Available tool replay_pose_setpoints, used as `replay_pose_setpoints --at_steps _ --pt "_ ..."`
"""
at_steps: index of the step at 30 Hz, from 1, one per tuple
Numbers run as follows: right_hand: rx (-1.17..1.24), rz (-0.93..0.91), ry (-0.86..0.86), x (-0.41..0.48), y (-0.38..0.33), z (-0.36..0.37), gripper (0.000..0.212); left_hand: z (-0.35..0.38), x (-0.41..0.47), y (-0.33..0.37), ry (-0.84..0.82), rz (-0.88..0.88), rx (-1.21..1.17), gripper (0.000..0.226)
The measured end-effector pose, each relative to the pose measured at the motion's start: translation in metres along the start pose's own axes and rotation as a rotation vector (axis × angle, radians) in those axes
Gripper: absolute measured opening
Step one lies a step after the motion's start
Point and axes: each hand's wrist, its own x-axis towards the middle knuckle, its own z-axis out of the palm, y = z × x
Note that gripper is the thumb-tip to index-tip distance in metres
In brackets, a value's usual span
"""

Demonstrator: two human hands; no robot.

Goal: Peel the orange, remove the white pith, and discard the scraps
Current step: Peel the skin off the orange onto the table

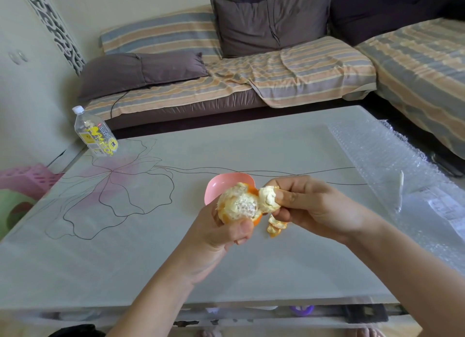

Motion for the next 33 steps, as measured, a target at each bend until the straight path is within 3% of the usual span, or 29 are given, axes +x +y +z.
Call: replay_pose_setpoints --at_steps 3,7,16,22,24,26,28,30,33 --pt "0.061 0.001 -0.095 -0.001 0.000 -0.004 0.028 -0.001 -0.003 -0.001 -0.085 -0.029 -0.038 0.069" --pt "0.182 -0.013 -0.218 0.001 0.008 -0.007 0.018 -0.003 -0.005 -0.003 -0.174 -0.076 -0.141 0.060" --pt "0.488 -0.028 -0.214 0.006 0.026 -0.004 0.015 -0.001 -0.004 -0.009 -0.207 -0.085 -0.364 0.047" --pt "0.702 -0.054 -0.287 0.012 0.030 -0.006 0.010 0.003 -0.003 -0.009 -0.194 -0.107 -0.534 0.056" --pt "0.726 -0.015 -0.149 0.015 0.024 -0.010 0.009 0.005 -0.003 -0.006 -0.124 -0.118 -0.570 0.065" --pt "0.464 0.088 0.210 0.017 0.021 -0.022 0.017 0.006 -0.003 -0.004 -0.016 -0.147 -0.572 0.070" --pt "-0.037 0.231 0.475 0.019 0.027 -0.038 0.029 0.005 -0.001 -0.004 0.086 -0.193 -0.529 0.066" --pt "-0.504 0.402 0.559 0.021 0.038 -0.051 0.021 0.001 0.002 -0.005 0.168 -0.242 -0.449 0.055" --pt "-0.771 0.510 0.544 0.018 0.057 -0.057 0.014 -0.005 0.004 -0.008 0.242 -0.269 -0.357 0.040"
